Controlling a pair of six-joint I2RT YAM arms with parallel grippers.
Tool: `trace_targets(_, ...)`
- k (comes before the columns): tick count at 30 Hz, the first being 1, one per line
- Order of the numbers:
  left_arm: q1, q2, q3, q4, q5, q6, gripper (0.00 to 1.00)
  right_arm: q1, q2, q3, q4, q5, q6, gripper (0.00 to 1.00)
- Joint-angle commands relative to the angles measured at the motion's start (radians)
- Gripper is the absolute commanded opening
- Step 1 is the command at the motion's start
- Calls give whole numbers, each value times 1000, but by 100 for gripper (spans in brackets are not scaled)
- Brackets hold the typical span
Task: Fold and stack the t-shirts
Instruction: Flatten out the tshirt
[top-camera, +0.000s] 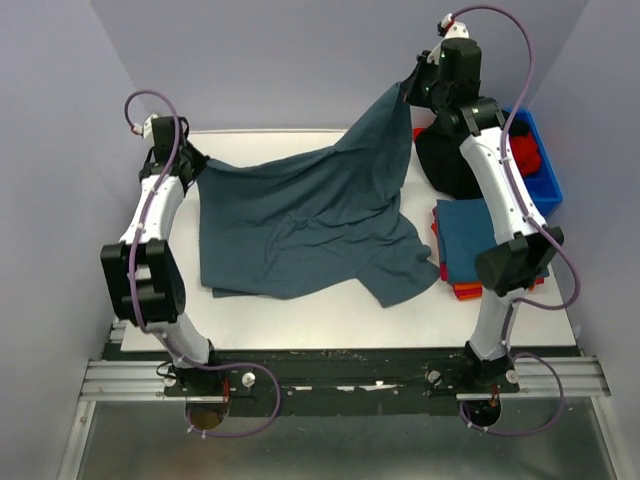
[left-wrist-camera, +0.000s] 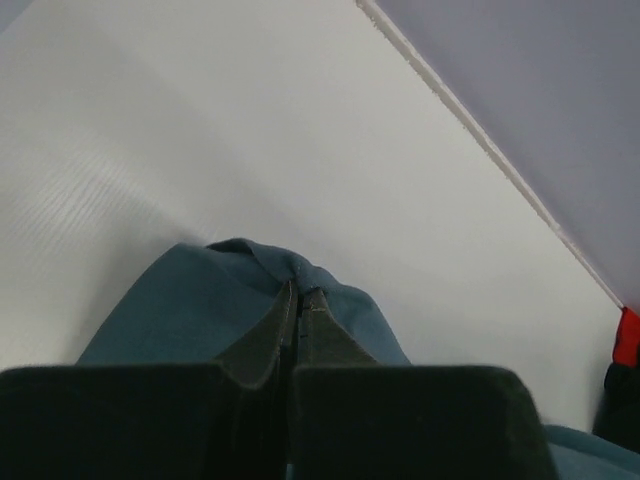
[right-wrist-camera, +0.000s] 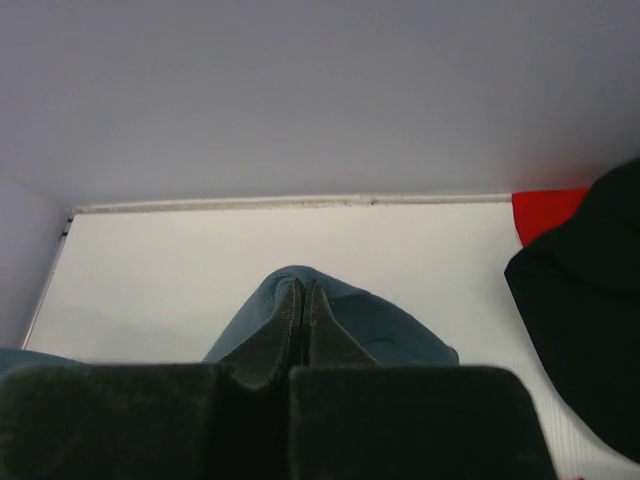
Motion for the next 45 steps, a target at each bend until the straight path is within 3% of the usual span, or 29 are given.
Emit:
trace_targets(1, -34, 200, 215, -12, -21, 7, 0, -43, 169, 169, 20, -90, -7, 1)
trace_targets(3, -44, 303, 344, -42, -22, 12, 0, -79, 246, 240, 49, -110, 25, 1)
trace_targets(10, -40, 634, 857, -214, -88, 1, 0, -188, 366, 257, 257, -236, 122, 1)
trace_targets(12, -28, 652, 899, -208, -125, -25, 0, -188, 402, 283, 261, -257, 110, 1)
trace_targets(13, -20, 644, 883, -182, -134, -43, 0, -188, 413, 285, 259, -260, 102, 9)
trace_targets(14, -15, 633, 864, -158, -143, -60, 0, -190, 416, 276, 256, -244, 102, 31)
trace_targets(16, -15, 625, 846, -119, -133, -65, 3, -188, 401, 242, 239, -211, 104, 92)
trace_targets(17, -15, 633, 856, -118, -77, -54, 30, -188, 392, 230, 218, -219, 99, 100)
trace_targets(18, -15, 653, 894, -143, -14, -39, 82, -188, 375, 216, 195, -231, 95, 100)
trace_targets(19, -17, 677, 936, -203, 7, -37, 99, -190, 355, 193, 167, -242, 96, 100)
trace_targets(22, -23, 641, 909, -247, 39, -52, 99, -188, 224, -3, 156, -295, 125, 95)
trace_targets(24, -28, 531, 735, -164, 48, -42, 99, -176, 104, -203, 169, -262, 163, 86)
trace_targets(30, -34, 172, 234, -88, -62, -77, 99, -89, -264, -767, 261, -59, 269, 77)
trace_targets(33, -34, 37, 62, -159, -143, -114, 99, -41, -381, -917, 244, 35, 294, 73)
trace_targets(38, -37, -153, -189, -220, -163, -137, 99, -14, -571, -1138, 164, 106, 325, 65)
trace_targets(42, -67, -394, -482, -120, -185, -194, 96, -14, -735, -1338, 123, 158, 343, 56)
trace_targets(45, -69, -541, -626, -82, -197, -213, 91, -15, -821, -1433, 55, 162, 348, 55)
